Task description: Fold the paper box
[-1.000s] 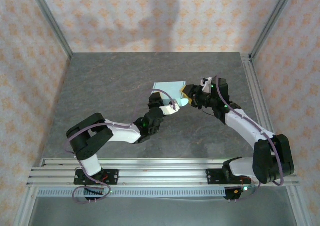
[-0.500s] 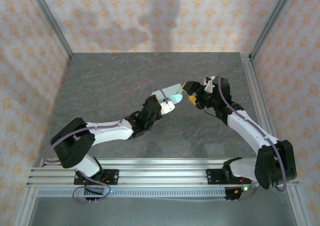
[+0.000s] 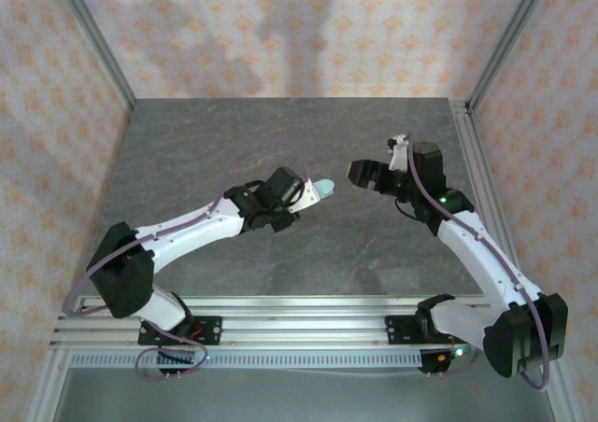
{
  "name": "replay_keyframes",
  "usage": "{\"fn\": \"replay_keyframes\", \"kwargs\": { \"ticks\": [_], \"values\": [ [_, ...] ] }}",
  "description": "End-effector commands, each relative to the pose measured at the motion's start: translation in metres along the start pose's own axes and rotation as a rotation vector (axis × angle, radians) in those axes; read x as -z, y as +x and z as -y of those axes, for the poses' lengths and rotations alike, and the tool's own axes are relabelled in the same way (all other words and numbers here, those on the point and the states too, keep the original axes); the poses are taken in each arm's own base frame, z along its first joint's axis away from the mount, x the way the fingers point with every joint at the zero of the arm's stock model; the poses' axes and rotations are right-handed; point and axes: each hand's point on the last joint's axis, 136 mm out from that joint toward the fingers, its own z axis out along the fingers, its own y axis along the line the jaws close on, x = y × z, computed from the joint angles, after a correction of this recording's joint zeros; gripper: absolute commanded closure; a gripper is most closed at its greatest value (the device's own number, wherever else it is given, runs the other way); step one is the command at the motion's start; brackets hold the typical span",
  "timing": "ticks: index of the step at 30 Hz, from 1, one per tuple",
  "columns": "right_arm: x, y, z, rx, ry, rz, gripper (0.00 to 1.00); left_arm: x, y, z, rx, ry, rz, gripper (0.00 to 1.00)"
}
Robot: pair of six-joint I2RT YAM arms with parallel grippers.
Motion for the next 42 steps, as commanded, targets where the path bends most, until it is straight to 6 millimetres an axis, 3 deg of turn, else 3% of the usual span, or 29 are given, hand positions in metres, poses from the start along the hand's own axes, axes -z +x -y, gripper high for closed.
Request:
{"fn": "replay_keyframes", "kwargs": {
  "ticks": [1,9,19,25,33,39,42],
  "values": [
    [0.010,-0.005,0.000,0.184,0.026,0.005,0.12,0.013,0.040,0.015,-0.026,0.109,-0.222,0.63],
    [-0.003,0.002,0.000,0.229,0.002,-0.068,0.12,0.022,0.047,0.036,-0.066,0.329,-0.352,0.63],
    [-0.008,0.010,-0.001,0.249,-0.020,-0.121,0.12,0.004,0.047,0.048,-0.090,0.451,-0.405,0.60],
    [-0.005,0.017,-0.007,0.307,-0.058,-0.157,0.12,-0.002,0.050,0.048,-0.088,0.463,-0.418,0.49],
    [-0.009,0.021,-0.004,0.327,-0.053,-0.194,0.12,-0.001,0.051,0.048,-0.075,0.441,-0.387,0.26],
    [-0.007,0.032,-0.012,0.453,-0.085,-0.231,0.12,0.010,0.034,0.043,-0.017,0.436,-0.258,0.04],
    [-0.008,0.042,-0.020,0.556,-0.121,-0.241,0.12,0.015,0.026,0.036,0.042,0.423,-0.179,0.00]
  ]
}}
